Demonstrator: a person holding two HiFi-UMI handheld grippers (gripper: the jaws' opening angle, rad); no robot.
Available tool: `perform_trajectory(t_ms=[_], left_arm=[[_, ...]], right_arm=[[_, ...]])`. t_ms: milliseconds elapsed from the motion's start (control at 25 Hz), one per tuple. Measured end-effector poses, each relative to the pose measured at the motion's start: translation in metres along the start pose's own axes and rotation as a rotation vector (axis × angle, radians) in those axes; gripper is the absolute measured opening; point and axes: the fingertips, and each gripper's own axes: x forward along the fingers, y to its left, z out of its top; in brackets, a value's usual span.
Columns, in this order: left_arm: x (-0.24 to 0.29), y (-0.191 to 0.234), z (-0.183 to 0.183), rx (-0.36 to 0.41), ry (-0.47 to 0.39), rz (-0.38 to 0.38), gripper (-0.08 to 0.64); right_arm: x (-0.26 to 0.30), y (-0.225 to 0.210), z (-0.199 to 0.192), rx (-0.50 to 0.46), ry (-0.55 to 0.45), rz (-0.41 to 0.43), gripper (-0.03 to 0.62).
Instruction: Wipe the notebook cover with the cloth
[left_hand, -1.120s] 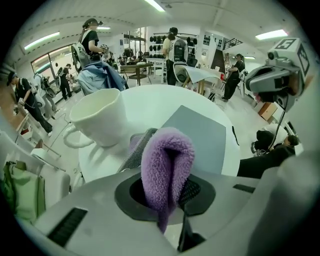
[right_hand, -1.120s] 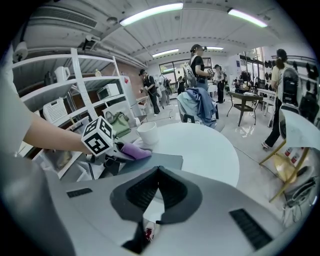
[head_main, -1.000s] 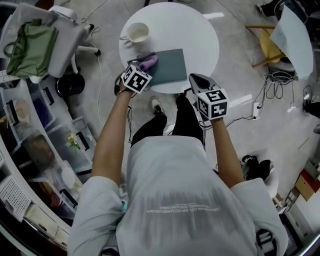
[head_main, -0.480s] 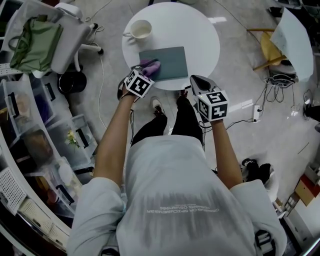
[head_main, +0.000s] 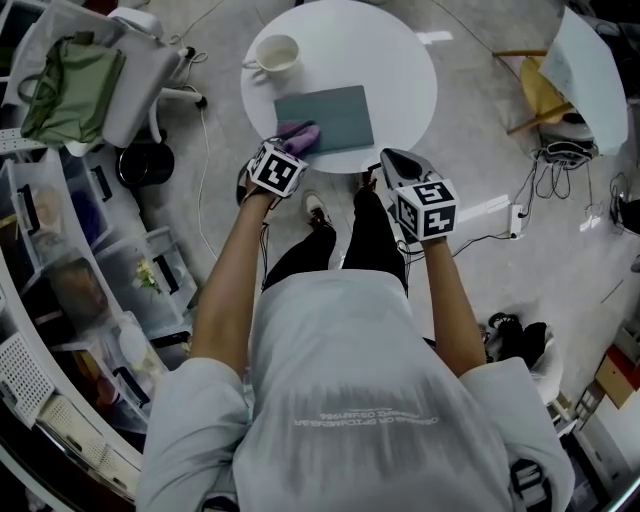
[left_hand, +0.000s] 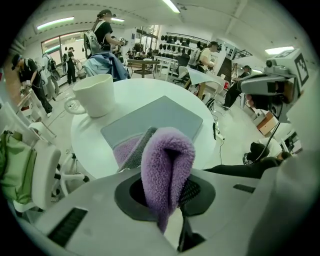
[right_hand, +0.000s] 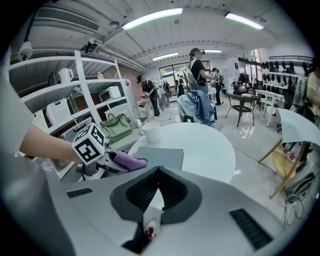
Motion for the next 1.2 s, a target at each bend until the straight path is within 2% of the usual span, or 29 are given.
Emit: perform_trajectory(t_ms=[120,320,520,760,840,960,1200], left_arm=[[-0.001,-0.007,-0.002,-0.047,0.022,-0.017,0.06],[-0.006,-0.006,-0.001,-0.068,0.043,0.015,0.06],[-0.003,-0.019,-0.003,-0.104,0.036,-0.02,0.06],[0.014,-0.057,-0.001,-0.138,0.069,-0.121,0.061],[0.02,-0.07,-0.001,-0.126,0.063,-0.137,0.06],[0.021,-0.088,0.003,-0.069,0.033,-0.163,0.061],[0.003,-0.125,0.04,0.012,-0.105,-0.238,0.061]], right_arm=[[-0.001,-0.004,-0.003,0.009,-0.001,-0.004,0.0],[-0.002,-0.005,-0.005,0.02,-0.006,-0.004,0.0],[-0.005,-0.005,-0.006,0.026,-0.009,-0.009,0.0],[-0.014,-0.01,-0.007,0.031,-0.021,-0.028,0.0],[-0.018,-0.01,-0.008,0.034,-0.026,-0.04,0.0],[-0.028,-0.012,-0.004,0.036,-0.039,-0.062,0.0],[-0.06,-0.033,0.015,0.028,-0.083,-0.12,0.0]])
